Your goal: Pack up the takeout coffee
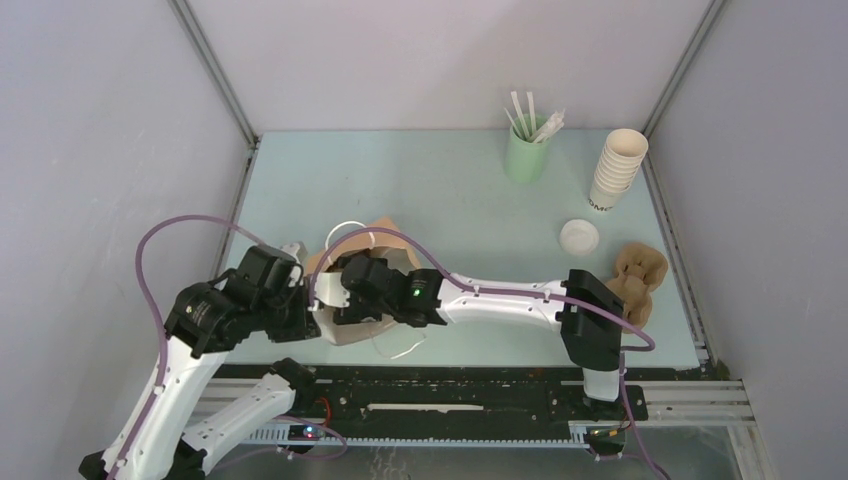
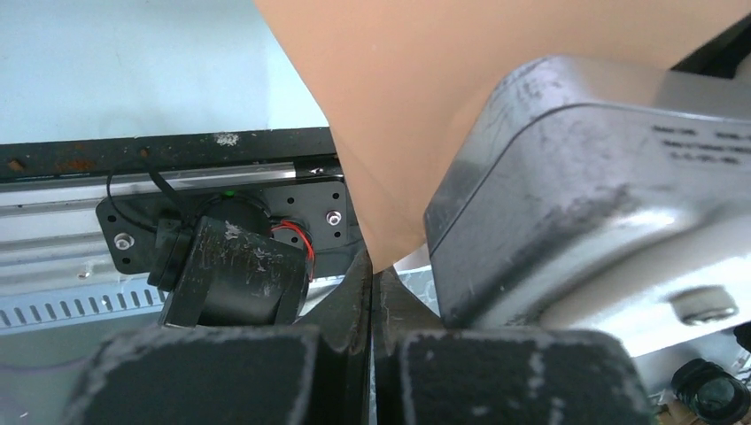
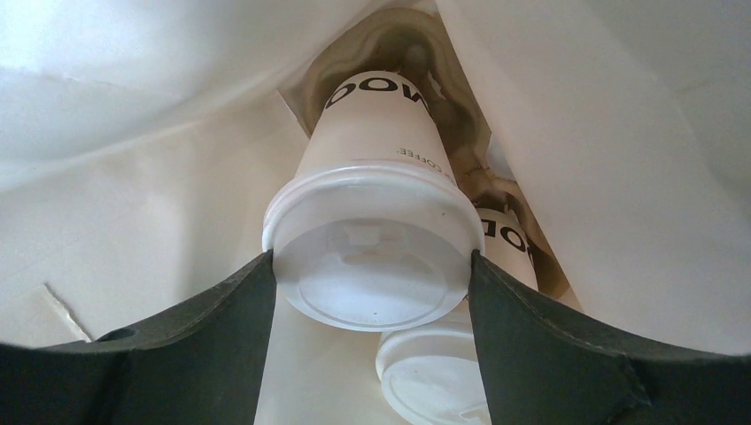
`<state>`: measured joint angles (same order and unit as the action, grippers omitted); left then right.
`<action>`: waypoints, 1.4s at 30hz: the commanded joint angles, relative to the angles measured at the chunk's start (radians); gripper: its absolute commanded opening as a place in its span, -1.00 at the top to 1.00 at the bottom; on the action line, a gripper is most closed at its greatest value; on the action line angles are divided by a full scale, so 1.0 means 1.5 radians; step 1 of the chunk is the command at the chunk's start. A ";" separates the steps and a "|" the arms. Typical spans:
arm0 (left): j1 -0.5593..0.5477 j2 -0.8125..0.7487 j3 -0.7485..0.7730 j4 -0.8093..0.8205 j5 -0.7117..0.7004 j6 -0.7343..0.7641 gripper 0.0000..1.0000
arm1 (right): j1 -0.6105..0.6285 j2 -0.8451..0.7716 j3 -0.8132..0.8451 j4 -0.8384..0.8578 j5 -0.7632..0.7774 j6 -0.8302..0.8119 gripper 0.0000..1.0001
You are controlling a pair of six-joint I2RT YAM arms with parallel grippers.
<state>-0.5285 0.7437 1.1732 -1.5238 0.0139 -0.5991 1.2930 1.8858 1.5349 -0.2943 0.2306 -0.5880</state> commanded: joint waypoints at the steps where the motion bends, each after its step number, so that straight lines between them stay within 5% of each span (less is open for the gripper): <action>1: -0.011 0.049 0.012 0.074 0.113 0.023 1.00 | 0.029 0.034 0.078 0.052 0.049 0.046 0.08; 8: -0.011 0.080 0.048 0.079 0.132 0.036 1.00 | 0.028 0.067 0.107 0.035 0.174 0.067 0.12; 19: -0.011 0.091 0.067 0.109 0.203 0.043 1.00 | 0.012 0.054 0.098 0.084 0.103 0.161 -0.03; 25: -0.011 0.072 0.062 0.118 0.196 0.038 1.00 | -0.017 -0.013 -0.038 0.188 -0.038 0.026 -0.07; 34: -0.011 0.041 0.038 0.134 0.178 0.048 1.00 | -0.022 -0.059 -0.109 0.236 -0.101 -0.058 -0.03; 42: -0.011 0.000 0.016 0.117 0.140 0.045 1.00 | -0.009 -0.036 -0.106 0.244 -0.012 -0.133 -0.10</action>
<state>-0.5331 0.7620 1.2205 -1.4624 0.1566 -0.5411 1.2430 1.8256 1.3552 0.0277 0.1303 -0.6724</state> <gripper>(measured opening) 0.003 0.802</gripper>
